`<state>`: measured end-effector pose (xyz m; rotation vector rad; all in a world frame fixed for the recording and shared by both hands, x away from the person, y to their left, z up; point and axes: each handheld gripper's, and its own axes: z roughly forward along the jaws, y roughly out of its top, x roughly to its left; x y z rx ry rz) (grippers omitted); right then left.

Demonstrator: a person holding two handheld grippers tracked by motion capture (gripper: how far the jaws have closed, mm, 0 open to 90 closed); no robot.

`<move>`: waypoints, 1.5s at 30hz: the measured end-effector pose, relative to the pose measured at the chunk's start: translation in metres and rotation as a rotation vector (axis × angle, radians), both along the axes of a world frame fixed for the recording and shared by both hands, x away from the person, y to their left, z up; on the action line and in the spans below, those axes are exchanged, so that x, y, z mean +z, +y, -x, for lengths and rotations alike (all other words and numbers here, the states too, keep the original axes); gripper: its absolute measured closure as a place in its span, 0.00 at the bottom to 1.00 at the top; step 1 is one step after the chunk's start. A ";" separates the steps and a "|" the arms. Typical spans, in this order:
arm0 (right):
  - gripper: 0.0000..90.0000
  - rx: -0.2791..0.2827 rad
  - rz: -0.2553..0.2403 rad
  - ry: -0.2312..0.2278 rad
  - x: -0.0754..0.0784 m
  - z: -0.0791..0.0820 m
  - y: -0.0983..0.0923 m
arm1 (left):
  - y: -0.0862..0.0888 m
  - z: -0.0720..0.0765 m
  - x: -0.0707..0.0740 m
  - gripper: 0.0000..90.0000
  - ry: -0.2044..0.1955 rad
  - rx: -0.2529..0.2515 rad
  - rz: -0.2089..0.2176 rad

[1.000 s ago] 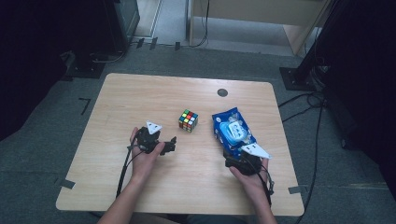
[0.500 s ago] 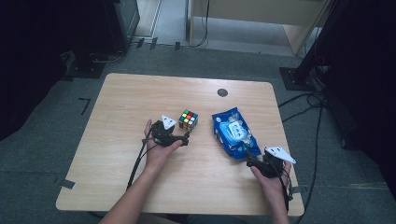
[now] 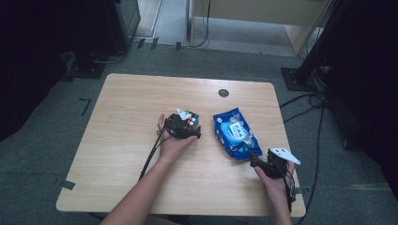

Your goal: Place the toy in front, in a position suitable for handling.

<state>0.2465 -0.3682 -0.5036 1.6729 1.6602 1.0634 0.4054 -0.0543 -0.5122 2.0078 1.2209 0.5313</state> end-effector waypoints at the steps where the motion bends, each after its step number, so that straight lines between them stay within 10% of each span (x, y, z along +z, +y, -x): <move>1: 0.21 0.005 0.001 0.001 0.000 0.000 0.000 | -0.002 -0.003 0.000 0.01 0.012 0.004 -0.009; 4: 0.21 0.016 0.005 0.002 0.000 0.000 0.001 | -0.005 -0.006 -0.001 0.02 0.009 0.016 -0.028; 11: 0.21 0.043 0.006 -0.002 0.001 -0.002 0.004 | -0.007 -0.009 -0.002 0.37 -0.011 0.051 -0.062; 18: 0.24 0.040 -0.011 -0.007 0.002 -0.001 0.000 | 0.011 0.000 0.007 0.38 -0.032 0.009 -0.022; 25: 0.46 0.099 -0.040 0.005 0.000 0.001 0.000 | 0.053 0.041 0.030 0.38 -0.075 -0.046 0.015; 36: 0.46 0.101 -0.014 0.019 -0.005 0.001 0.009 | 0.101 0.108 0.024 0.38 -0.079 -0.083 -0.035; 45: 0.46 0.095 0.001 0.027 -0.006 0.001 0.016 | 0.129 0.127 0.011 0.38 -0.073 -0.055 0.004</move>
